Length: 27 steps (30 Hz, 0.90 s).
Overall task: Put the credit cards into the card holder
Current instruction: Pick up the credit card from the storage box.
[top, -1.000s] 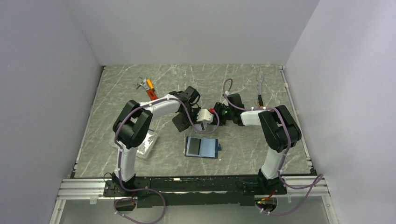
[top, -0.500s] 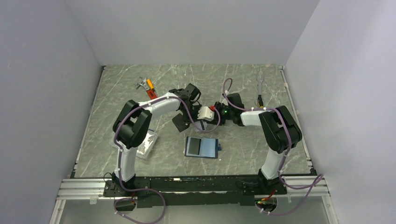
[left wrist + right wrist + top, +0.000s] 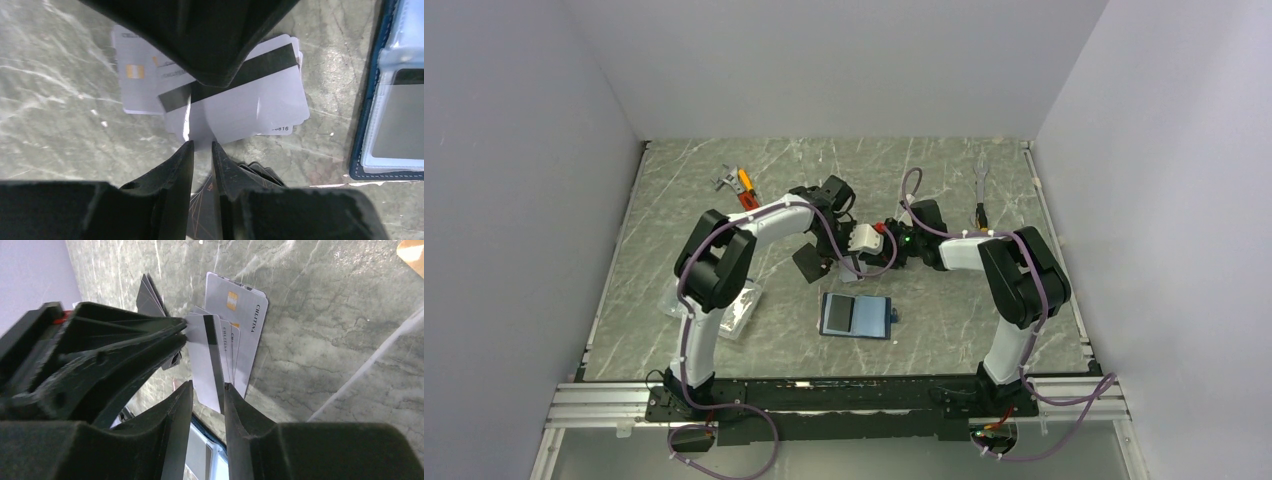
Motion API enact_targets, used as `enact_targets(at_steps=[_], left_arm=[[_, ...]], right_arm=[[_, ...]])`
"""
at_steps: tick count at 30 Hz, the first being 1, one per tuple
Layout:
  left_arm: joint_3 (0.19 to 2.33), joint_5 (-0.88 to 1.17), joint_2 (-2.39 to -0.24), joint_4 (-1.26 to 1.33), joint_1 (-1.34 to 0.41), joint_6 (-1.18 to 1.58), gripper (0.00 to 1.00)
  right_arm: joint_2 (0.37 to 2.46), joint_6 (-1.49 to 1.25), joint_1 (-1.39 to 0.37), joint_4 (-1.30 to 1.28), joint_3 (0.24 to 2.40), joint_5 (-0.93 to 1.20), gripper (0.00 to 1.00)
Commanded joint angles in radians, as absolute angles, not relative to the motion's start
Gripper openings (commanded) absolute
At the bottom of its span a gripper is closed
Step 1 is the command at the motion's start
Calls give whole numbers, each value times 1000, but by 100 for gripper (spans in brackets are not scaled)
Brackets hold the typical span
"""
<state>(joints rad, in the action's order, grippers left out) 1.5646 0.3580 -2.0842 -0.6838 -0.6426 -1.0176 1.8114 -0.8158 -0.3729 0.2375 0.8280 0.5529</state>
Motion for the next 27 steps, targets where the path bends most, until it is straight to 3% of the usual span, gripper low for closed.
enact_targets(at_steps=[1,27], left_arm=[[1608,350,-2117,-723,-646,-1047,25],[1592,342,-2128,-719,-670,-1050,23]], right_arm=[[1803,-830,-374,297,817,568,32],[1890,-877,-401,358,819,623,32]])
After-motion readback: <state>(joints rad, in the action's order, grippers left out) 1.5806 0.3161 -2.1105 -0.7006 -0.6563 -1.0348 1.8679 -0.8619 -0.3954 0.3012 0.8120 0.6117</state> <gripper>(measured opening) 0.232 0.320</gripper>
